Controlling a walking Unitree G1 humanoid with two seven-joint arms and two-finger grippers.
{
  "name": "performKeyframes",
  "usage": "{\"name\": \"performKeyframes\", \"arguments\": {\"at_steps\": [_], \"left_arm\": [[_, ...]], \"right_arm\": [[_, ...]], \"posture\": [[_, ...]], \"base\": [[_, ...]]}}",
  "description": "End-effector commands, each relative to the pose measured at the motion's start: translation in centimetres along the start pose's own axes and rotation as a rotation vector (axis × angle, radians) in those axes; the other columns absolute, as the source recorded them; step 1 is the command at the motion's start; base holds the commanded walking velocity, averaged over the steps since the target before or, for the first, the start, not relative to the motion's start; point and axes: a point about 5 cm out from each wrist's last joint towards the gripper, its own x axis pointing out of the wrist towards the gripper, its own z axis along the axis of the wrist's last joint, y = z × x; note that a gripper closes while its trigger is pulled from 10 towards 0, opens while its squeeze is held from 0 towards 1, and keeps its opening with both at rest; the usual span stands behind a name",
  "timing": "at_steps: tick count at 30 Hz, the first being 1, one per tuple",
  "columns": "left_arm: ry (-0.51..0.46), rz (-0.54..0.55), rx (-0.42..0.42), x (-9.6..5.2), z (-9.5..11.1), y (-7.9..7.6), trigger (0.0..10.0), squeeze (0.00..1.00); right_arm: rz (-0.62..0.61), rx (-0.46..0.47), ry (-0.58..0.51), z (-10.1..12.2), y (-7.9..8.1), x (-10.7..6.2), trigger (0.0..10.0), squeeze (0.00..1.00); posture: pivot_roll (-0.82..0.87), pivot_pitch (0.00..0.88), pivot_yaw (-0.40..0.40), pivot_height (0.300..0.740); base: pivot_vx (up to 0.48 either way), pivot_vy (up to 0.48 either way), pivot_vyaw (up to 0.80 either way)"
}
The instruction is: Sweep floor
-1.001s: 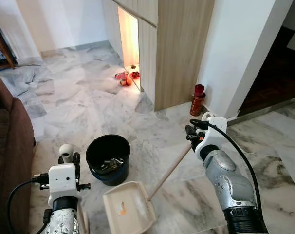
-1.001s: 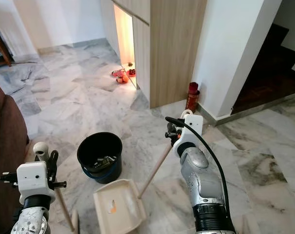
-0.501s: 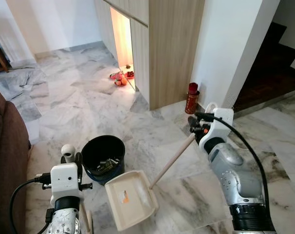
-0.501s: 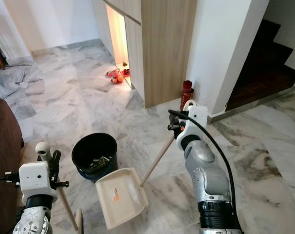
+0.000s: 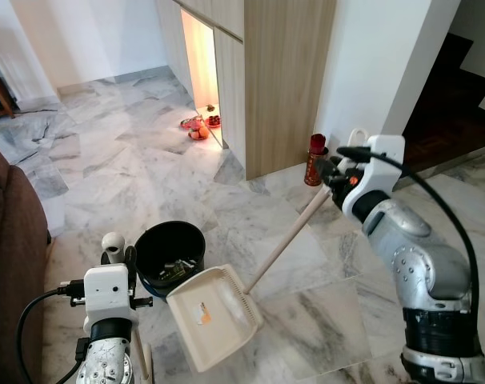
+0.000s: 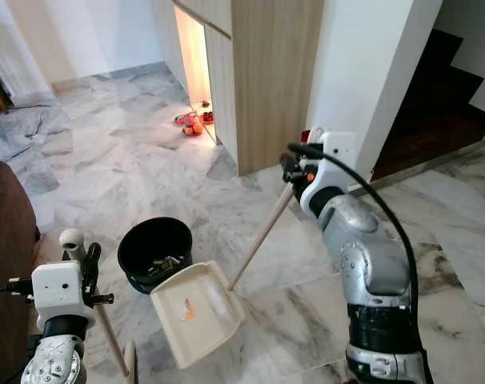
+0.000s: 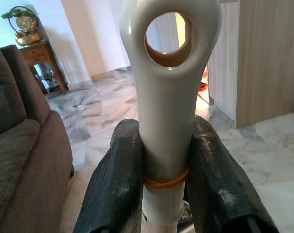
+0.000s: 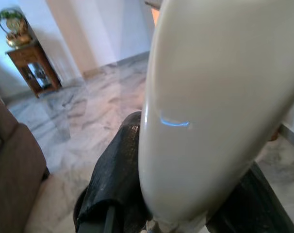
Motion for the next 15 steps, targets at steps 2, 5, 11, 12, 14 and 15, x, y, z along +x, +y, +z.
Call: {"name": "performKeyframes", "arguments": {"at_steps": [2,5,11,12,14,15], "left_arm": [[-0.021,0.001,0.019,0.2,0.3,0.1,10.0,0.0],[-0.026,0.005,0.025,0.2,0.3,0.2,10.0,0.0],[-0.069,0.022,0.066,0.2,0.9,0.4,10.0,0.0],[-0.071,0.029,0.061,0.2,1.0,0.5,10.0,0.0],[-0.073,0.038,0.055,0.2,1.1,0.7,10.0,0.0],[-0.078,0.046,0.054,0.1,1.2,0.8,10.0,0.0]], "right_arm": [[0.021,0.047,-0.168,3.3,1.1,-0.1,10.0,0.0],[0.009,0.08,-0.227,4.1,1.4,0.0,10.0,0.0],[0.024,0.11,-0.255,3.3,3.1,0.5,10.0,0.0],[0.029,0.104,-0.249,3.0,3.3,0.5,10.0,0.0],[0.035,0.099,-0.243,2.9,3.4,0.5,10.0,0.0],[0.037,0.097,-0.242,2.8,3.5,0.6,10.0,0.0]], "posture": [[-0.24,0.021,0.072,0.74],[-0.24,0.021,0.073,0.74],[-0.23,0.021,0.071,0.74],[-0.22,0.021,0.07,0.74],[-0.22,0.021,0.07,0.74],[-0.22,0.021,0.07,0.74]], "base": [[0.0,0.0,0.0],[0.0,0.0,0.0],[0.0,0.0,0.0],[0.0,0.0,0.0],[0.0,0.0,0.0],[0.0,0.0,0.0]]}}
